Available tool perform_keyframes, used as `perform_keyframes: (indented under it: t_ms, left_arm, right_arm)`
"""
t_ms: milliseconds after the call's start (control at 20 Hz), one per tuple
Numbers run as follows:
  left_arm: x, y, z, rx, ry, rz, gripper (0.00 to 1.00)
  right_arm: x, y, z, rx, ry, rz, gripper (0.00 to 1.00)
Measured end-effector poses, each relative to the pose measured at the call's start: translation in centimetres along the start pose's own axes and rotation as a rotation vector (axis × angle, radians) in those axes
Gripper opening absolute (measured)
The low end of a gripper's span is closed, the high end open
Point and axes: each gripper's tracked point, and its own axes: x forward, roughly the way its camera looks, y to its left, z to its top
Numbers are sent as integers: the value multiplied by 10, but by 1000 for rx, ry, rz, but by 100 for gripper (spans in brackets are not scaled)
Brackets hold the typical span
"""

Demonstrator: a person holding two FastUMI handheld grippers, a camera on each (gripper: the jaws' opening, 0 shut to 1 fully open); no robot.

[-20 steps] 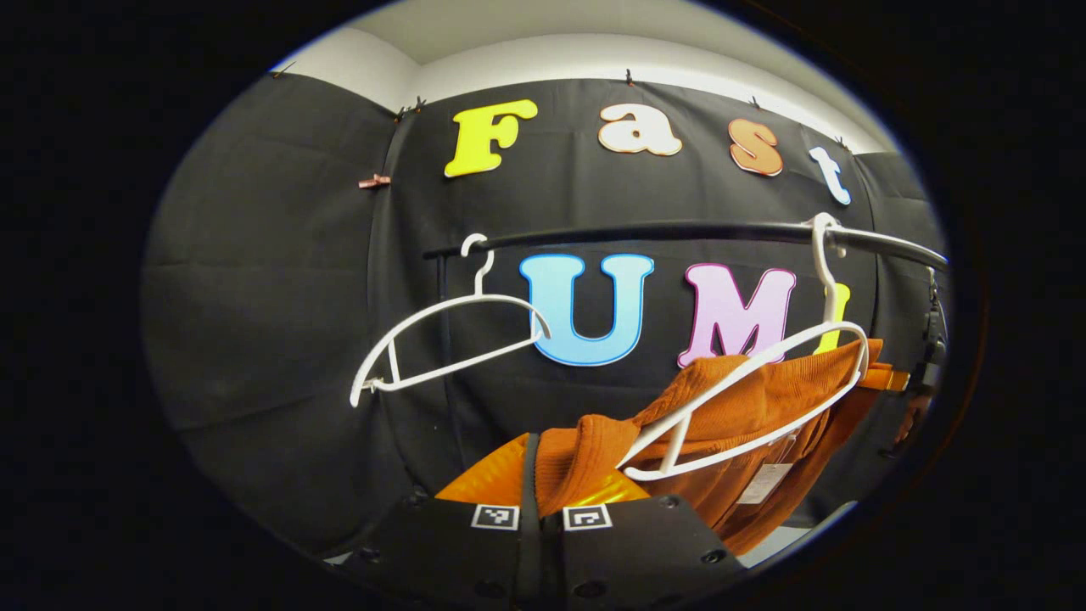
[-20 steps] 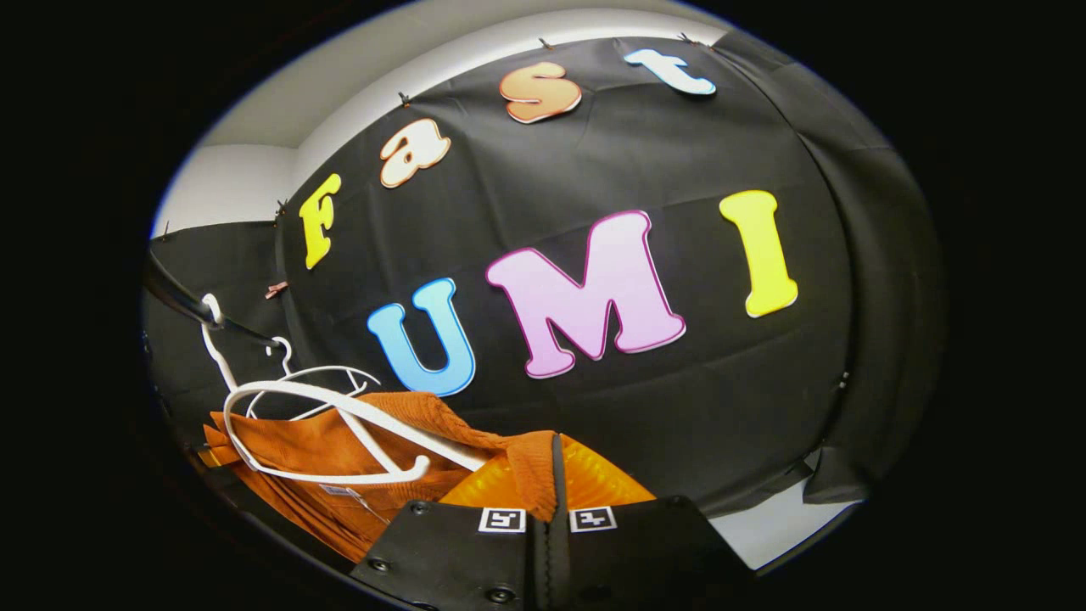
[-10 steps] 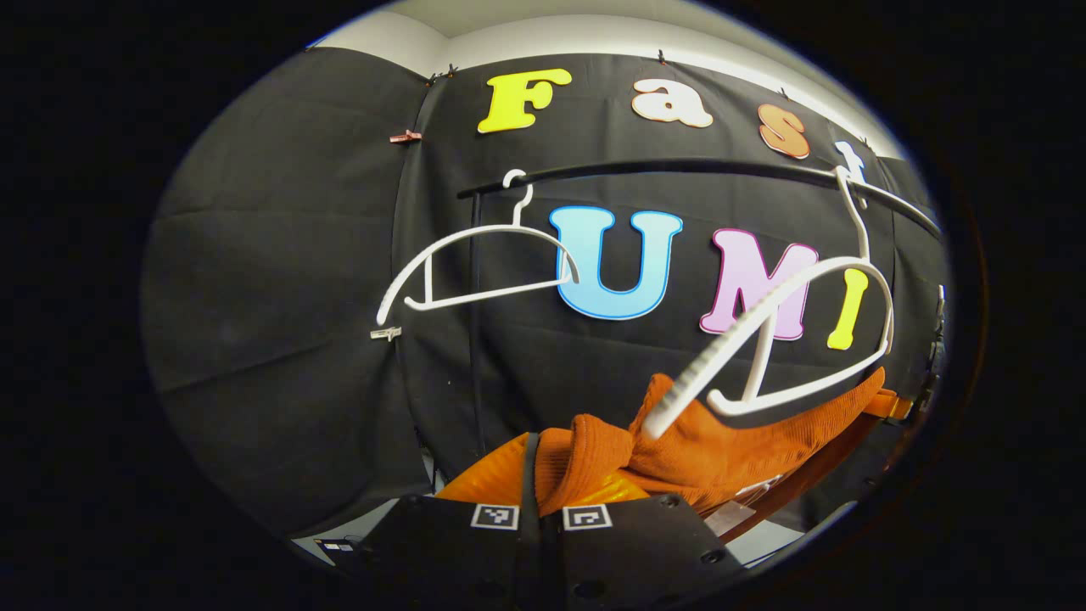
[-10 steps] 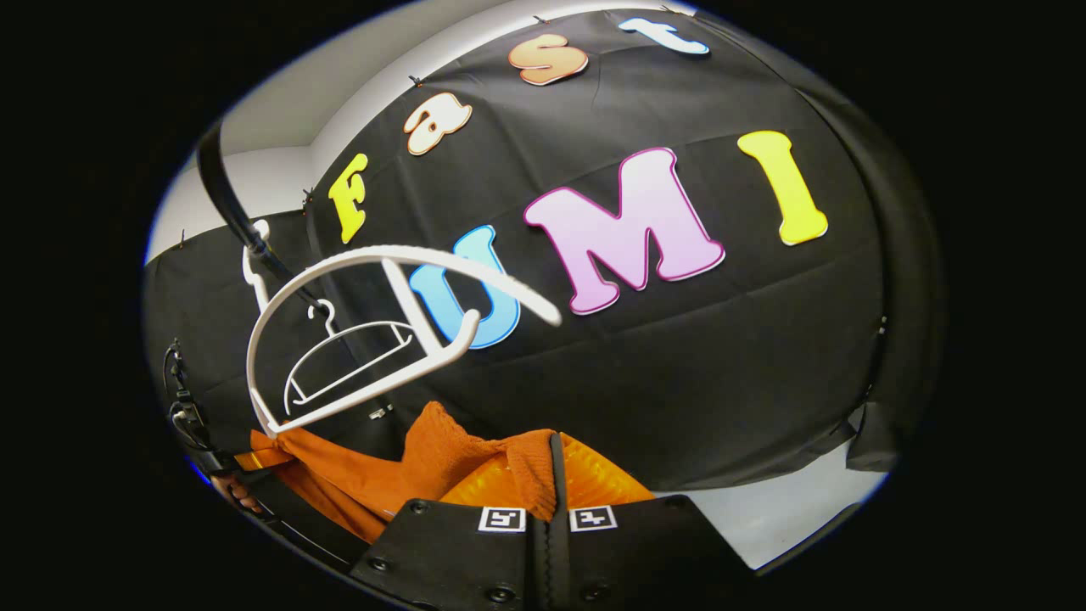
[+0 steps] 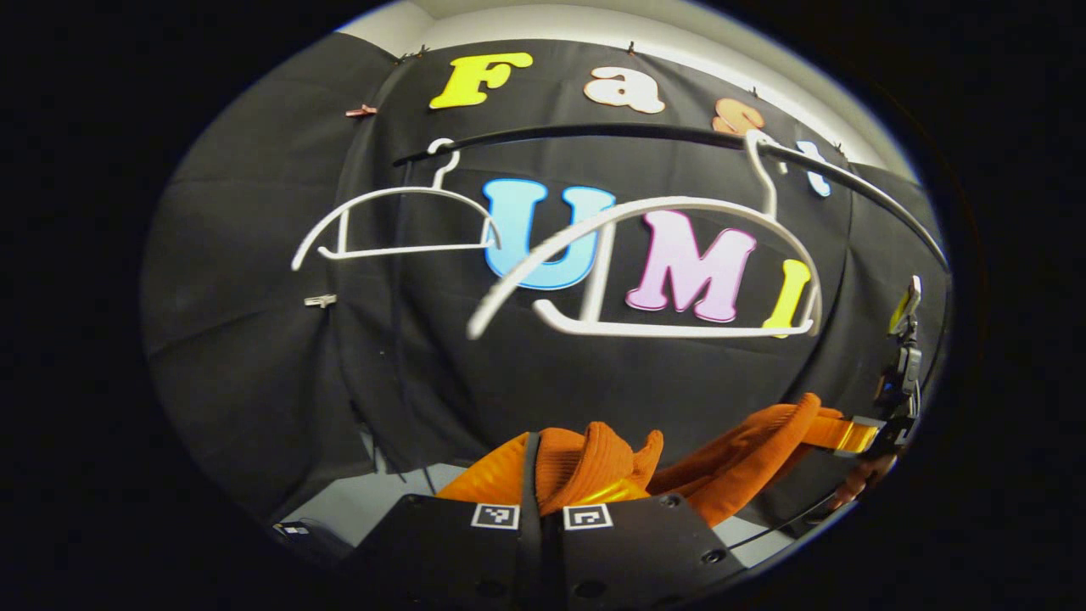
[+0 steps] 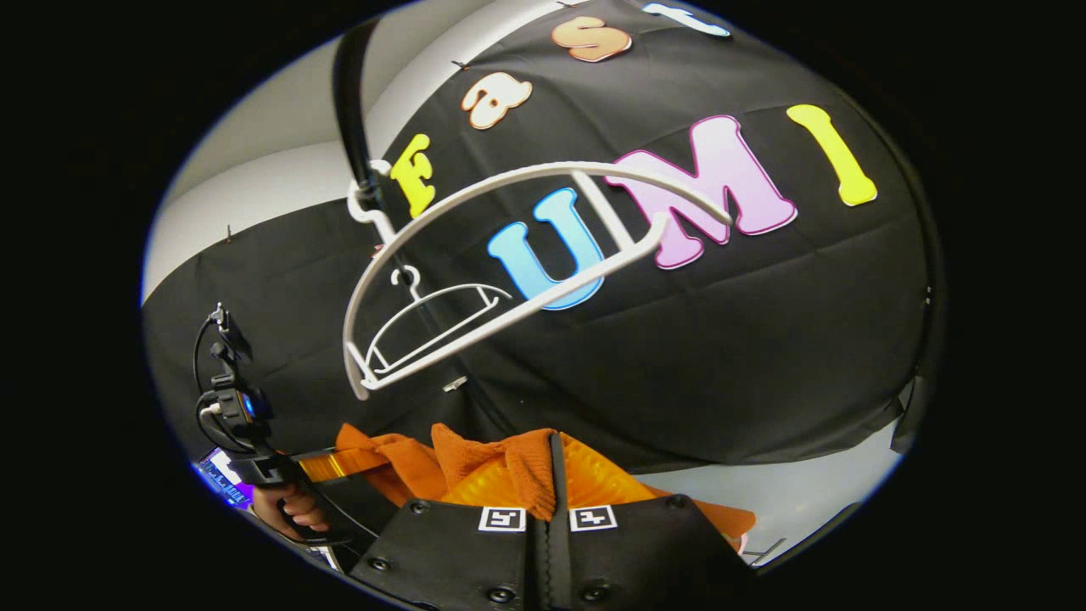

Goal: Grasp the clothes on the hanger with both hands and then place them into the laundry hamper below.

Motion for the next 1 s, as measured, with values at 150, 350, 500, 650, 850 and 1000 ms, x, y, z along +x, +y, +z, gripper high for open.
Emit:
perform_keyframes:
  t_ms: [150, 350, 500, 650, 850, 1000]
  left_arm:
    - [-5, -34, 14, -20, -36, -96, 5]
    - [2, -59, 1, -39, -33, -163, 5]
    - [17, -66, -30, -44, 19, -163, 5]
    - [30, -66, -61, -63, 64, -161, 7]
    - [46, -50, -95, -89, 118, -119, 5]
    - [61, -38, -122, -98, 175, -84, 5]
  right_arm:
    - [-4, 25, 12, -1, -19, 53, 4]
    - [-1, 27, 0, 2, 9, 70, 4]
    - [3, 13, -29, 20, 61, 38, 8]
    - [9, -5, -57, 20, 117, 13, 5]
    - [18, -31, -90, 24, 180, -22, 4]
    - [23, -53, -118, 18, 241, -61, 4]
